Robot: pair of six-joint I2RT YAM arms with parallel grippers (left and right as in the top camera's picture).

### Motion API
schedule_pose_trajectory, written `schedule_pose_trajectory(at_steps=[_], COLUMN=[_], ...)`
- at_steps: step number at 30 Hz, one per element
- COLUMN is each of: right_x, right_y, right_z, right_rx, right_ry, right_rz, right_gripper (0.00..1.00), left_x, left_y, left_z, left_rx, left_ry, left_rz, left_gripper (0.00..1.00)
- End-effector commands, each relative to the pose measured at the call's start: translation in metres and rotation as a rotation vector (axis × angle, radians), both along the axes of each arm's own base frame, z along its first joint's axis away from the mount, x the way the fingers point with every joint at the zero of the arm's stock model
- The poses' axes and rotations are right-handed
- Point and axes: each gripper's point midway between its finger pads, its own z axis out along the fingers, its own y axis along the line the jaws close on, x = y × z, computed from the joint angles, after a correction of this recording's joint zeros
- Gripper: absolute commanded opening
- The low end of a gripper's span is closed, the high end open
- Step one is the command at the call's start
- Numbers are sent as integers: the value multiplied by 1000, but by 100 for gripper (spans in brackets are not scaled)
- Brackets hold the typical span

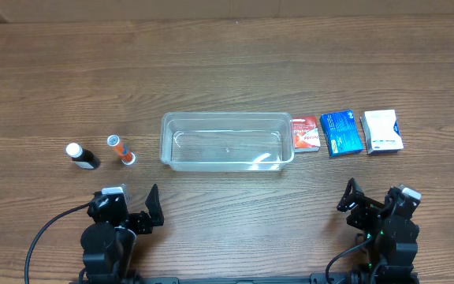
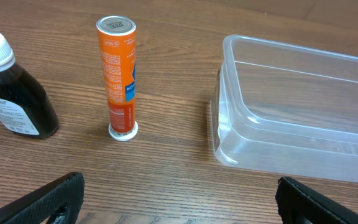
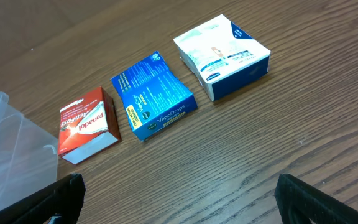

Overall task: Pack container
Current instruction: 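Move the right gripper to the white box and grasp it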

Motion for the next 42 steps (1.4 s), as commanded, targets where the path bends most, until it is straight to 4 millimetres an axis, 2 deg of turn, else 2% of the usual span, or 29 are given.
schedule_pose_trajectory(at_steps=[1, 25, 31, 34, 36, 37, 39, 42], right_x=[0, 0, 6, 13, 16, 17, 15, 20], right_y=[-1, 0, 14, 35, 48, 53, 54, 53], right_z=[-6, -6, 2, 17, 38, 57, 108, 150], right_rx=[-3, -2, 51, 100, 120, 116, 98, 75], right_ry=[6, 6, -35, -104, -172, -223, -301, -256], right_rz=[-2, -2, 69, 183, 258, 287, 303, 307], right_gripper=[100, 100, 100, 100, 100, 100, 100, 100], left_x=[0, 0, 0, 0, 0, 0, 0, 0], left_y=[1, 1, 1, 1, 1, 1, 1, 1], left_z=[1, 1, 1, 1, 1, 1, 1, 1], left_rx=[28, 28, 28, 28, 28, 28, 28, 28], left_ry=[-12, -12, -12, -12, -12, -12, -12, -12], left_rz=[-6, -7, -6, -6, -6, -6, -6, -6], left_gripper=[100, 100, 100, 100, 100, 100, 100, 100])
